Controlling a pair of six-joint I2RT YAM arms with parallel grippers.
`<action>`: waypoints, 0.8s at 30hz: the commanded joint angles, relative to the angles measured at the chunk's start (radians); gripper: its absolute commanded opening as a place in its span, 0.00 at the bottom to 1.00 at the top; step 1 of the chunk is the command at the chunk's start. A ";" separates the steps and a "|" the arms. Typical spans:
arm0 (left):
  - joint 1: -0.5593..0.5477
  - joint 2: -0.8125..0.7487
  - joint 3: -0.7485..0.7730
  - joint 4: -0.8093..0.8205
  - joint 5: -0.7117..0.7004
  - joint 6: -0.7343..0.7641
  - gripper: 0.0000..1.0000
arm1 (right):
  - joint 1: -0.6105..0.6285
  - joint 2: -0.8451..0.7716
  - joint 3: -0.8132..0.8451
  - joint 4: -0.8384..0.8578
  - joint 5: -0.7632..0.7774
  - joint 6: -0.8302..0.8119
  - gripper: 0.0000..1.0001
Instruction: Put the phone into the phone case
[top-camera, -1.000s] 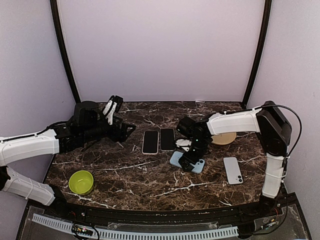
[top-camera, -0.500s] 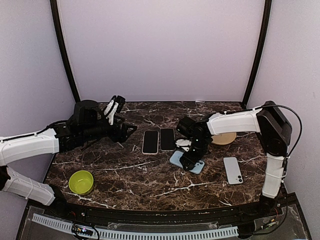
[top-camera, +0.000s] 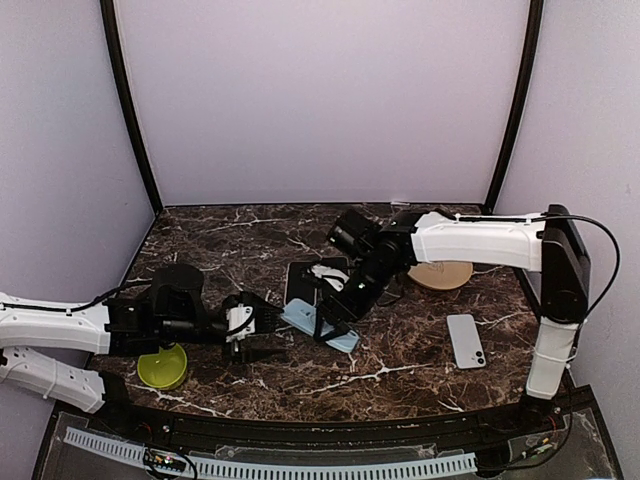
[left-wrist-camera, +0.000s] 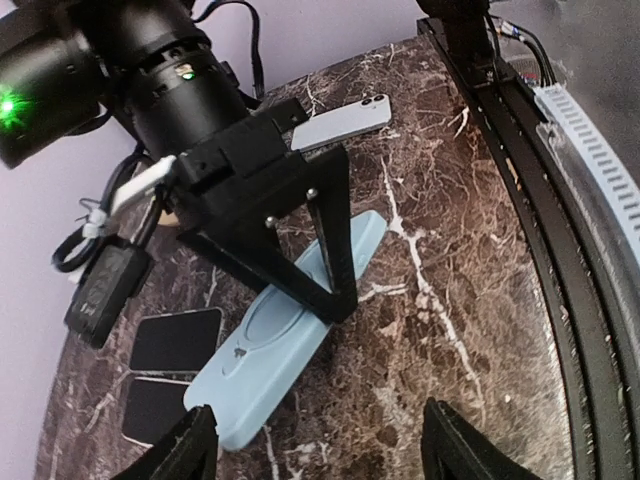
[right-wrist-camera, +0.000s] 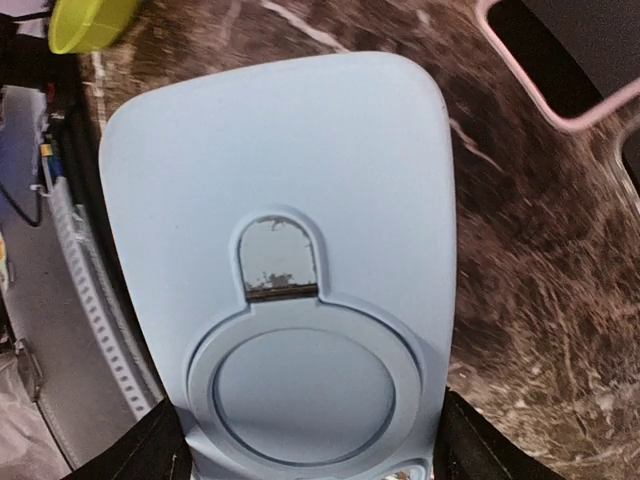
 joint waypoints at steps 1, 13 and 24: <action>-0.021 -0.034 -0.035 0.081 -0.061 0.283 0.73 | 0.066 0.007 0.093 -0.017 -0.099 0.026 0.51; -0.091 0.003 -0.065 0.111 -0.213 0.375 0.28 | 0.127 0.014 0.172 -0.033 -0.151 -0.008 0.49; -0.097 0.011 -0.023 0.199 -0.380 0.213 0.00 | 0.104 -0.106 0.116 0.082 -0.033 0.010 0.84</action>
